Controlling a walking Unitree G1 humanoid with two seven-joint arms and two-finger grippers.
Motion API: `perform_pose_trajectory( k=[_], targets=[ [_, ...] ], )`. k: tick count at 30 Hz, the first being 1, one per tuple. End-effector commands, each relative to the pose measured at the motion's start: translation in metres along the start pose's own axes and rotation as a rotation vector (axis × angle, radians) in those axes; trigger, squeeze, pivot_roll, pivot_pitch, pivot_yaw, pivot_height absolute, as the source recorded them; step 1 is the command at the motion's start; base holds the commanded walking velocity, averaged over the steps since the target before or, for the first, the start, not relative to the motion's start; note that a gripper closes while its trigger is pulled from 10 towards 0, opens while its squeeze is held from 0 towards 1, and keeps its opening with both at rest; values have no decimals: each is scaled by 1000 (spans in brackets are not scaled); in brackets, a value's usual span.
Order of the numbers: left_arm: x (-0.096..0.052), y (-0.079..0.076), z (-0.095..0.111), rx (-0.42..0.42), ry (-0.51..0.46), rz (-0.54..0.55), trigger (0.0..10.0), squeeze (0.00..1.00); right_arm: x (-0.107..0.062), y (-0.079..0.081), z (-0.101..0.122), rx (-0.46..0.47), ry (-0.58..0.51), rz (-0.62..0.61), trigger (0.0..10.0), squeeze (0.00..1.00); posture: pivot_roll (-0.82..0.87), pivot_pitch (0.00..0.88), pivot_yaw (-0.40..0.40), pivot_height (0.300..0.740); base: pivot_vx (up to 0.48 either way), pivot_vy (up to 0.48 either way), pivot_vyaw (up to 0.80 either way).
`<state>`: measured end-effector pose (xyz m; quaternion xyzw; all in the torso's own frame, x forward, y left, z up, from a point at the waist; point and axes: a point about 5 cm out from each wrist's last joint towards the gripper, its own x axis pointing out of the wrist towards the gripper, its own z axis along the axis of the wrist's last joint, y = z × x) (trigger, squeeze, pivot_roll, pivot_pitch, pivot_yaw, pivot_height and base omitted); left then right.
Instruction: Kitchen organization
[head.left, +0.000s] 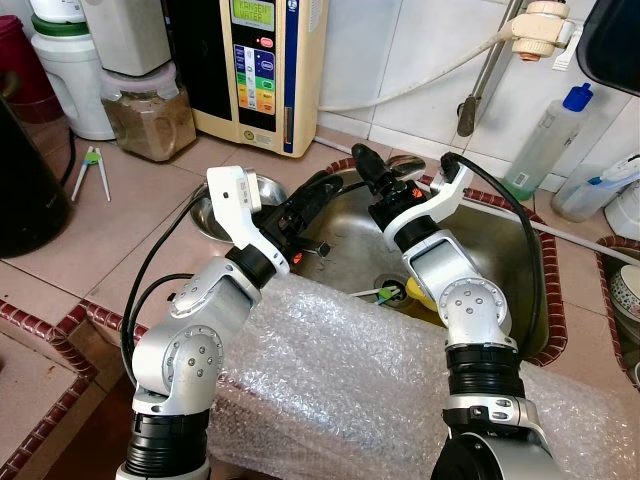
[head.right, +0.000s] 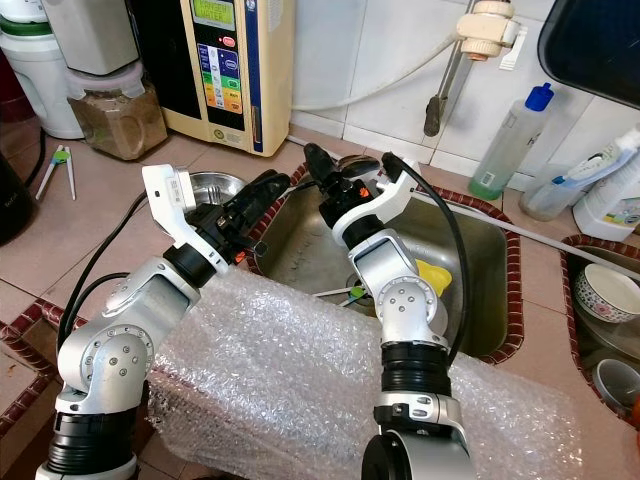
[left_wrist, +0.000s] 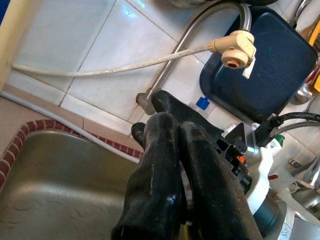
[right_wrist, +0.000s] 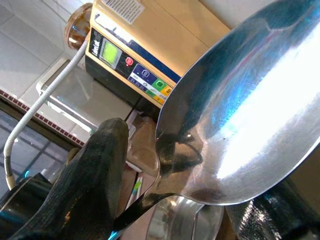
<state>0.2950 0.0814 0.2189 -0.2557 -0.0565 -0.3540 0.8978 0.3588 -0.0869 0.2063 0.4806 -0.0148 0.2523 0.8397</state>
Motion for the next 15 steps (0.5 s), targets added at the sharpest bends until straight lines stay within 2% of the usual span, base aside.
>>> perform_pose_trajectory(
  k=[1,10,14,15],
  targets=[
    [1,-5,1,16,1,-23,0,0,6,6,-3,2,-7,2,0,0,152,75,-70,740,0,0,0],
    [0,0,0,44,7,7,0,0,7,6,0,-9,-25,-6,0,0,155,75,-70,740,0,0,0],
    [-2,8,-4,84,29,74,0,0,7,4,0,-12,-30,-19,0,0,155,75,-71,740,0,0,0],
    [-2,11,-5,95,35,93,4235,0,6,2,0,-15,-32,-28,0,0,154,77,-70,740,0,0,0]
  ],
)
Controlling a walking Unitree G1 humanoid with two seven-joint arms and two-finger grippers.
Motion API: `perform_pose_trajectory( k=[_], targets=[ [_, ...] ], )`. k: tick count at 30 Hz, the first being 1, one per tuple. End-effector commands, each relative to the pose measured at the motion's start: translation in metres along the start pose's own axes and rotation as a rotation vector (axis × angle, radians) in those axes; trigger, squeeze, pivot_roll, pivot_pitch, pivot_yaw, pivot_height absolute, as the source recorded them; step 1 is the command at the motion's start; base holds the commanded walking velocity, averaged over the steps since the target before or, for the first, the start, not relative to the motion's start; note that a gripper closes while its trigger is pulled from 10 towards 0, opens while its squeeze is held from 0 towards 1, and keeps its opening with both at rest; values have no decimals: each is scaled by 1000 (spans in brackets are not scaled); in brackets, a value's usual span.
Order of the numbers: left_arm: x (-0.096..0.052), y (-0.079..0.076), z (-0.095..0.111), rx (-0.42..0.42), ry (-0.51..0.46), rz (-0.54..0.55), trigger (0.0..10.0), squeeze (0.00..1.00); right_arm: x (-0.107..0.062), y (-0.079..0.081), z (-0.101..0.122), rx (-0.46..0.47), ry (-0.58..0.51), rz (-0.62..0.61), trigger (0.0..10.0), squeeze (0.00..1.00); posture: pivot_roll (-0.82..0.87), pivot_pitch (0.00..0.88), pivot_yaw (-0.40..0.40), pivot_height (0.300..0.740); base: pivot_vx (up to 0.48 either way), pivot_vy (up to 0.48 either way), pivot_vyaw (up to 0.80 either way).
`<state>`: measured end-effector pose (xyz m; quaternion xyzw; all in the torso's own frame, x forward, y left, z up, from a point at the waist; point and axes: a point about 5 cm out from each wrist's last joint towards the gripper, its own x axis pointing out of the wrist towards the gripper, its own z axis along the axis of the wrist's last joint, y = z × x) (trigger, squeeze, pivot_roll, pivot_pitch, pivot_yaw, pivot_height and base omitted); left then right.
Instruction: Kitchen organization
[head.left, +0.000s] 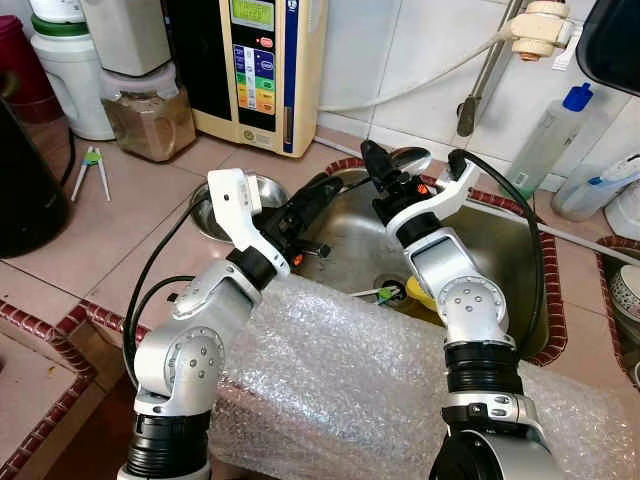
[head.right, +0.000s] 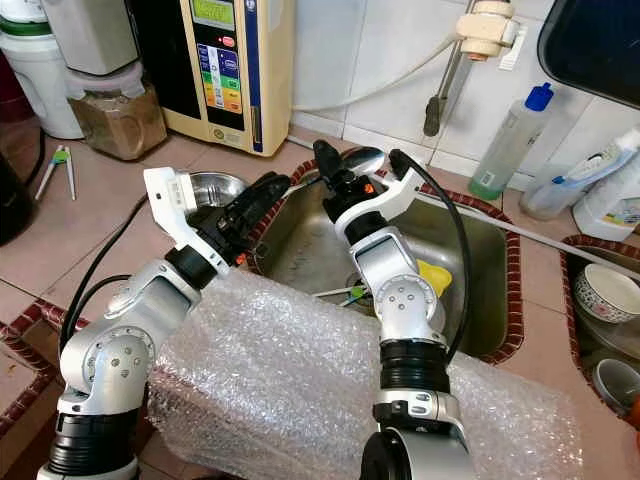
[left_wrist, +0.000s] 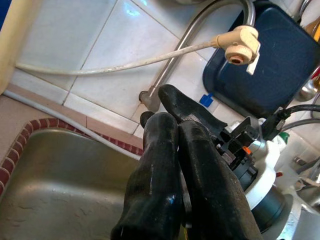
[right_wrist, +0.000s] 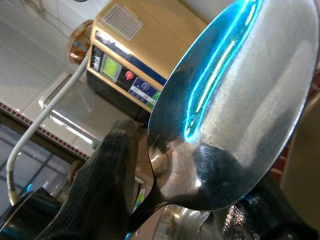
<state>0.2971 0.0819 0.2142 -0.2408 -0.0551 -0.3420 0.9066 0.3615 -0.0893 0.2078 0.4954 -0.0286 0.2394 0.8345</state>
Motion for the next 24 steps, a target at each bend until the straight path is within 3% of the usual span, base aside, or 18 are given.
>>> perform_pose_trajectory(
  k=[1,4,5,6,7,9,14,15,16,19,21,24],
  targets=[
    [-2,10,-4,76,36,87,4039,0,4,0,-3,-42,5,-39,0,0,154,77,-71,740,0,0,0],
    [-3,14,-5,79,43,114,4627,0,3,-3,-1,-46,-8,-64,0,0,152,78,-71,740,0,0,0],
    [-3,15,-5,87,44,124,5255,0,3,-5,1,-50,-15,-74,0,0,152,87,-71,740,0,0,0],
    [-3,16,-5,97,48,129,6627,0,3,-6,2,-51,-19,-80,0,0,153,85,-72,740,0,0,0],
    [-3,18,-6,109,54,138,6902,0,4,-6,3,-52,-22,-84,0,0,153,83,-72,740,0,0,0],
    [-4,22,-7,126,62,160,10000,0,4,-7,5,-55,-30,-94,0,0,153,83,-72,740,0,0,0],
    [-5,24,-12,111,89,171,10000,0,5,-9,6,-53,-38,-105,0,0,153,81,-73,740,0,0,0],
    [-6,24,-15,122,107,179,10000,1000,5,-9,7,-56,-42,-111,0,0,154,81,-73,740,0,0,0],
    [-8,26,-23,143,160,191,10000,1000,4,-12,10,-104,-64,-147,0,0,155,78,-74,740,0,0,0],
    [-9,27,-27,160,189,198,10000,1000,4,-14,12,-136,-76,-166,0,0,154,78,-74,740,0,0,0],
    [-9,28,-34,182,228,203,10000,1000,3,-18,23,-233,-124,-234,0,0,153,77,-73,740,0,0,0],
    [-10,31,-37,199,254,213,10000,1000,2,-22,33,-277,-161,-274,0,0,152,76,-72,740,0,0,0]
  ],
)
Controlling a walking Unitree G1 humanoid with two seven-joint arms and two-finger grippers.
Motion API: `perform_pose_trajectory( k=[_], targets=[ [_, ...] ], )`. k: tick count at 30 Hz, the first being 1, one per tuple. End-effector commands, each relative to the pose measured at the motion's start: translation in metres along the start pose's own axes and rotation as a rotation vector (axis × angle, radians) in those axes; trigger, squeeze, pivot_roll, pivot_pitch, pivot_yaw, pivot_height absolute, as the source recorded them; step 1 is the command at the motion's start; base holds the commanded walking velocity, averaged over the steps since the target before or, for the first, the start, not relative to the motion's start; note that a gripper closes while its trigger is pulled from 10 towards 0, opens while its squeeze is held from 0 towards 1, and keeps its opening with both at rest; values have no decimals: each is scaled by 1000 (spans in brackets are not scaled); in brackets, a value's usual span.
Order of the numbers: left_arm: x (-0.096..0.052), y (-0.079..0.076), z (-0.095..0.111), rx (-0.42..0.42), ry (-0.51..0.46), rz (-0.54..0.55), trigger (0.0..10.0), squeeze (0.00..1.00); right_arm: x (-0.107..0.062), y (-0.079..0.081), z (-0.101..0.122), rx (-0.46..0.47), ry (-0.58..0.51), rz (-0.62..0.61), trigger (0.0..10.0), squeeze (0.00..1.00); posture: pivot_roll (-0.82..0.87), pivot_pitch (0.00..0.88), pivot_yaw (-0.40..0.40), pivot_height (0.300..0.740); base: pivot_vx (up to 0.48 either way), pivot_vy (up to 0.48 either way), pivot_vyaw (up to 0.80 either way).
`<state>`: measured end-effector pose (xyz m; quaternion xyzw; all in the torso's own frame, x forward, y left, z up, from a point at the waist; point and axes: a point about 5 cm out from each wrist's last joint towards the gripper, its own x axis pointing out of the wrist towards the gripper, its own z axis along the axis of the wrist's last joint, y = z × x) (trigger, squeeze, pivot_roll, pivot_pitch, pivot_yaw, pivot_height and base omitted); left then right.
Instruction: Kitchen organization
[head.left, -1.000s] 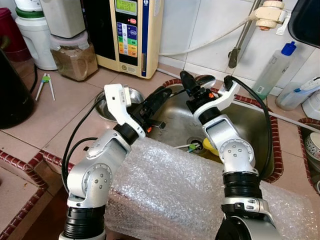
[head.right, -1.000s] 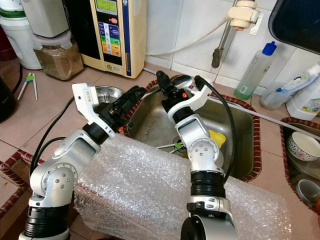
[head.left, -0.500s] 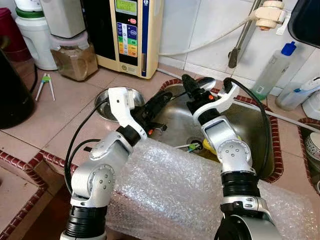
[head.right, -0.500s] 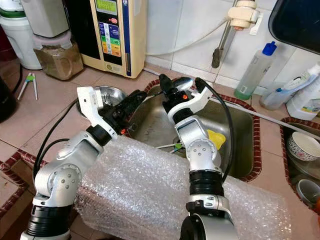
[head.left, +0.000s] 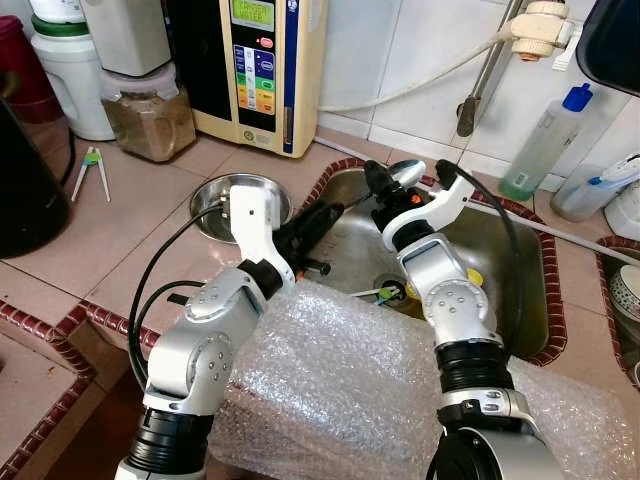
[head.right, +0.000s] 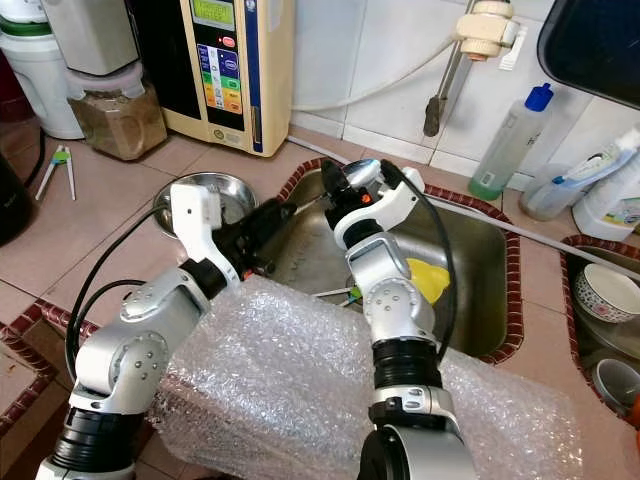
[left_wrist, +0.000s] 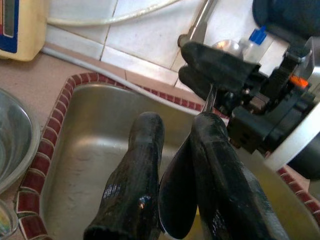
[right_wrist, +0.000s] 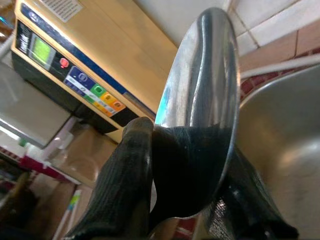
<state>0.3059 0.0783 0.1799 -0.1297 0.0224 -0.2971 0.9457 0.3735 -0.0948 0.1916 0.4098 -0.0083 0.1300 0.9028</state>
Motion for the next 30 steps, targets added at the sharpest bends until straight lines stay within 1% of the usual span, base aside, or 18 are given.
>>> perform_pose_trajectory(
  k=[1,3,5,6,7,8,9,12,13,16,19,23,24,25,26,27,29,30],
  targets=[
    [-6,14,-13,34,86,77,10000,1000,0,-14,39,-104,-149,-93,0,0,151,75,-72,740,0,0,0],
    [-6,15,-15,39,101,77,10000,1000,0,-16,41,-127,-156,-107,0,0,151,75,-72,740,0,0,0],
    [-7,14,-18,72,138,62,10000,1000,-2,-24,47,-232,-180,-151,0,0,154,75,-72,740,0,0,0],
    [-8,14,-19,84,146,52,10000,1000,-3,-28,54,-344,-204,-186,0,0,155,75,-72,740,0,0,0],
    [-8,13,-19,82,148,48,10000,1000,-5,-28,58,-449,-216,-200,0,0,157,75,-72,740,0,0,0],
    [-8,12,-17,92,152,29,10000,1000,-5,-25,64,-613,-241,-197,0,0,158,75,-72,740,0,0,0],
    [-8,11,-16,100,152,18,10000,1000,-6,-24,65,-640,-249,-192,0,0,158,75,-71,740,0,0,0],
    [-8,9,-15,114,156,0,10000,1000,-6,-26,64,-628,-241,-190,0,0,155,74,-71,740,0,0,0],
    [-8,9,-15,138,174,-17,10000,1000,-8,-34,59,-655,-209,-218,0,0,155,74,-71,740,0,0,0],
    [-8,8,-17,167,195,-29,10000,1000,-10,-47,51,-650,-157,-262,0,0,155,72,-71,740,0,0,0],
    [-9,8,-18,200,218,-47,10000,1000,-15,-64,42,-685,-113,-337,0,0,158,75,-72,740,0,0,0],
    [-12,8,-20,216,239,-63,10000,1000,-17,-67,37,-694,-87,-344,0,0,156,74,-68,740,0,0,0],
    [-12,7,-21,229,247,-67,10000,1000,-16,-67,35,-674,-81,-333,0,0,157,74,-68,740,0,0,0],
    [-12,8,-21,243,244,-66,10000,1000,-16,-66,34,-670,-78,-327,4471,1000,158,75,-68,740,0,0,0],
    [-12,9,-20,257,233,-59,10000,1000,-14,-64,32,-666,-74,-313,7804,1000,157,74,-68,740,0,0,0],
    [-11,10,-18,255,223,-47,10000,1000,-14,-62,32,-665,-75,-306,10000,1000,157,74,-68,740,0,0,0],
    [-9,13,-13,257,186,-13,10000,1000,-13,-60,31,-693,-77,-308,10000,1000,156,75,-67,740,0,0,0],
    [-7,18,-7,267,149,30,10000,1000,-12,-56,26,-668,-62,-274,10000,1000,155,76,-69,740,0,0,0]
  ],
)
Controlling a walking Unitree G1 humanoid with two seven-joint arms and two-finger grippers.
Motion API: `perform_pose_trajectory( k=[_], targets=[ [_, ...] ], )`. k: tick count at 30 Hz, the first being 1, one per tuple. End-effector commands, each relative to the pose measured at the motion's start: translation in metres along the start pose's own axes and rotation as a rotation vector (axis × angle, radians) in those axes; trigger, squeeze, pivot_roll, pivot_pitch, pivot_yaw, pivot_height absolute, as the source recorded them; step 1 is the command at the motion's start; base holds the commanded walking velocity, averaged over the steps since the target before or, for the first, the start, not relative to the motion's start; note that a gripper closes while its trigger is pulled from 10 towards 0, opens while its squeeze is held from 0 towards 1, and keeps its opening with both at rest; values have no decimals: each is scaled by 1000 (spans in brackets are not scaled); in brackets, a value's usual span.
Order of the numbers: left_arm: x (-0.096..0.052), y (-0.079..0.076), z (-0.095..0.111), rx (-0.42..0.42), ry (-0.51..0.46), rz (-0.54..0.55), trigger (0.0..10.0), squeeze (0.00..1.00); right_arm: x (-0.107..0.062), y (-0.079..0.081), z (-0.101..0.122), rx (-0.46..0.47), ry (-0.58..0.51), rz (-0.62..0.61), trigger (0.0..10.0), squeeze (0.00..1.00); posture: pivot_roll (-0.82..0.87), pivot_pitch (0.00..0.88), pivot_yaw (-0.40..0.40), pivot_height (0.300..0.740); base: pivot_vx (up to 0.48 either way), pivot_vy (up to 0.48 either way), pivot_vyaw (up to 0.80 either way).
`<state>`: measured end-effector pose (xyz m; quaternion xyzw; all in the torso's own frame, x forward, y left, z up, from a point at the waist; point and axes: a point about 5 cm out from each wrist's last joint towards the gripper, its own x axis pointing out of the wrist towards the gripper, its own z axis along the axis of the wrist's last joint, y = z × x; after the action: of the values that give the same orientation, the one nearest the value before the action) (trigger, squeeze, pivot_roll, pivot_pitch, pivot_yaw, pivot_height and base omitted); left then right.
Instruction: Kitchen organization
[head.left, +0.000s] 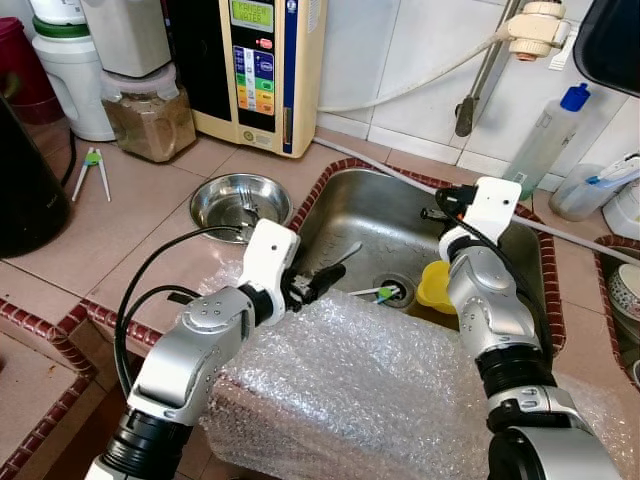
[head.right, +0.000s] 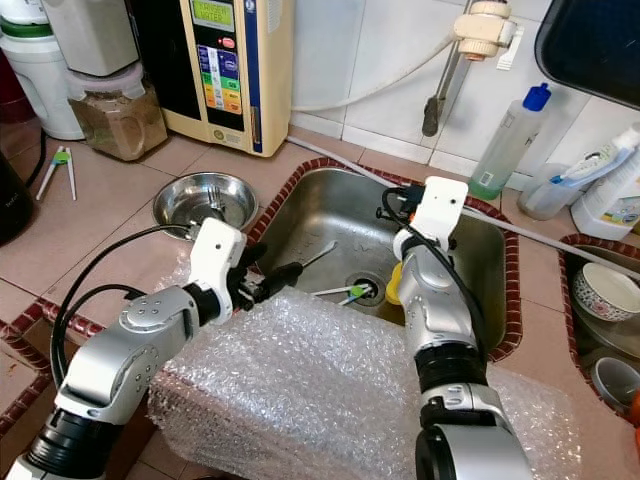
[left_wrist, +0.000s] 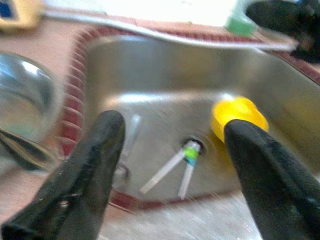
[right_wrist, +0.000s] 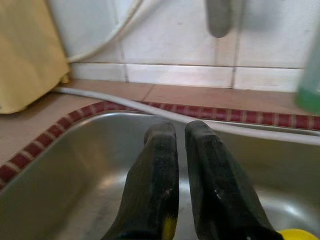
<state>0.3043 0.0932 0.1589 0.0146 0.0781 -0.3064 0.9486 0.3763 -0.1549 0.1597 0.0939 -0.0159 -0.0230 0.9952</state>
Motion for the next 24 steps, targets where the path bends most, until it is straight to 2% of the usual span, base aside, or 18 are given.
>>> perform_pose_trajectory(
  k=[1,2,6,8,11,12,14,17,21,22,23,24],
  targets=[
    [2,8,13,24,-61,61,10000,1000,1,9,5,7,-13,50,10000,1000,154,77,-70,740,0,0,0],
    [2,14,17,35,-82,96,10000,1000,-1,16,5,0,-17,90,10000,1000,152,84,-71,740,0,0,0],
    [0,19,17,91,-94,123,10000,1000,-5,25,4,-2,-20,135,10000,1000,150,83,-71,740,0,0,0],
    [-3,24,9,168,-71,133,10000,1000,-14,41,3,29,-19,238,10000,1000,149,85,-71,740,0,0,0],
    [-4,25,6,202,-62,137,10000,1000,-19,48,4,40,-20,299,10000,1000,147,86,-71,740,0,0,0],
    [-4,25,2,224,-61,135,10000,1000,-26,58,6,53,-7,378,10000,1000,143,86,-72,740,0,0,0],
    [-4,25,1,230,-62,134,10000,1000,-29,61,6,61,2,404,10000,1000,142,86,-72,740,0,0,0],
    [-3,24,-7,297,-45,133,10000,1000,-40,71,7,71,14,521,10000,1000,130,85,-74,740,0,0,0],
    [3,23,-15,325,-28,124,10000,1000,-49,78,9,82,16,593,10000,1000,117,83,-79,740,0,0,0],
    [4,22,-17,332,-23,121,10000,949,-51,79,9,81,19,601,10000,1000,117,83,-79,740,0,0,0],
    [5,23,-18,342,-18,119,10000,949,-52,80,9,79,24,609,10000,1000,115,82,-80,740,0,0,0],
    [7,23,-22,364,-2,111,10000,0,-56,83,10,78,34,644,10000,1000,110,82,-81,740,0,0,0]
  ],
)
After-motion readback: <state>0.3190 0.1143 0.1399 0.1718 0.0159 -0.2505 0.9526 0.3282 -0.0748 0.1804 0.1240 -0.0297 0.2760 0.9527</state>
